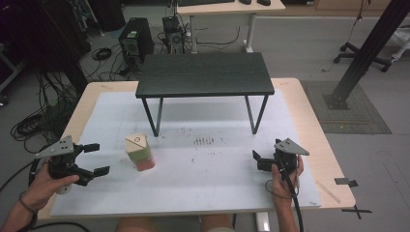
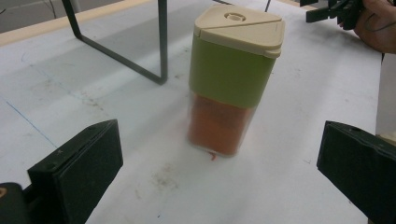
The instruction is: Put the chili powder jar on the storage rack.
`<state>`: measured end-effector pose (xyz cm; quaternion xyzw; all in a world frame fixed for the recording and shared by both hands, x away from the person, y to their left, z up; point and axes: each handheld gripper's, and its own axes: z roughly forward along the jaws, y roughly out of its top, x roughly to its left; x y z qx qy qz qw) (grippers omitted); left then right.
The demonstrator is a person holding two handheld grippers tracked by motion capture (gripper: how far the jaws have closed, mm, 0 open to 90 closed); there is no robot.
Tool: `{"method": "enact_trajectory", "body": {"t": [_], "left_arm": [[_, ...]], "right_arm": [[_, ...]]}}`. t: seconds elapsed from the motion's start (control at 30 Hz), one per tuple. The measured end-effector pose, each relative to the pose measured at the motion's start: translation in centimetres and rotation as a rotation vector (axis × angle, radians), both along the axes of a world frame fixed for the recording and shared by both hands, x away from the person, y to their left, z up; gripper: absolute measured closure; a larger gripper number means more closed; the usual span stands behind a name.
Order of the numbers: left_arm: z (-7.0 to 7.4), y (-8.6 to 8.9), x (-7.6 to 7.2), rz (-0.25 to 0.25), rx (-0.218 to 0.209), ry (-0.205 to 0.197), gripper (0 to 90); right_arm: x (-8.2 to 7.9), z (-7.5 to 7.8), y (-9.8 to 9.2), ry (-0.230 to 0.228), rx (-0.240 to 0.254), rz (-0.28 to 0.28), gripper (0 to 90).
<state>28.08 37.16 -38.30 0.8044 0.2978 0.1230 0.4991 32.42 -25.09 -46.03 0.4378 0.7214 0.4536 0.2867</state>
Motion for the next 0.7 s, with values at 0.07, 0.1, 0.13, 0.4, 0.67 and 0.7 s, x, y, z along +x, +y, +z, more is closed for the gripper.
{"method": "enact_trajectory", "body": {"t": [0.07,0.1,0.13,0.4,0.67,0.7], "left_arm": [[-0.16,-0.02,0.10,-0.004,-0.002,0.003,0.6],[-0.16,-0.02,0.10,-0.004,-0.002,0.003,0.6],[-0.29,-0.06,0.18,-0.005,-0.003,0.005,0.6],[-0.64,-0.47,0.56,-0.020,-0.003,0.008,0.7],[-1.03,-0.89,1.00,-0.028,0.000,0.018,0.7],[-1.03,-0.89,1.00,-0.028,0.000,0.018,0.7]], "right_arm": [[-0.01,0.00,0.00,-0.002,0.000,0.001,1.3],[-0.01,0.00,0.00,-0.002,0.000,0.001,1.3],[0.00,-0.01,-0.01,-0.001,0.000,0.002,1.3],[-0.02,-0.01,0.02,-0.001,0.002,0.006,1.3],[-0.11,0.07,0.02,-0.009,0.006,0.008,1.3],[-0.11,0.07,0.02,-0.009,0.006,0.008,1.3]]}}
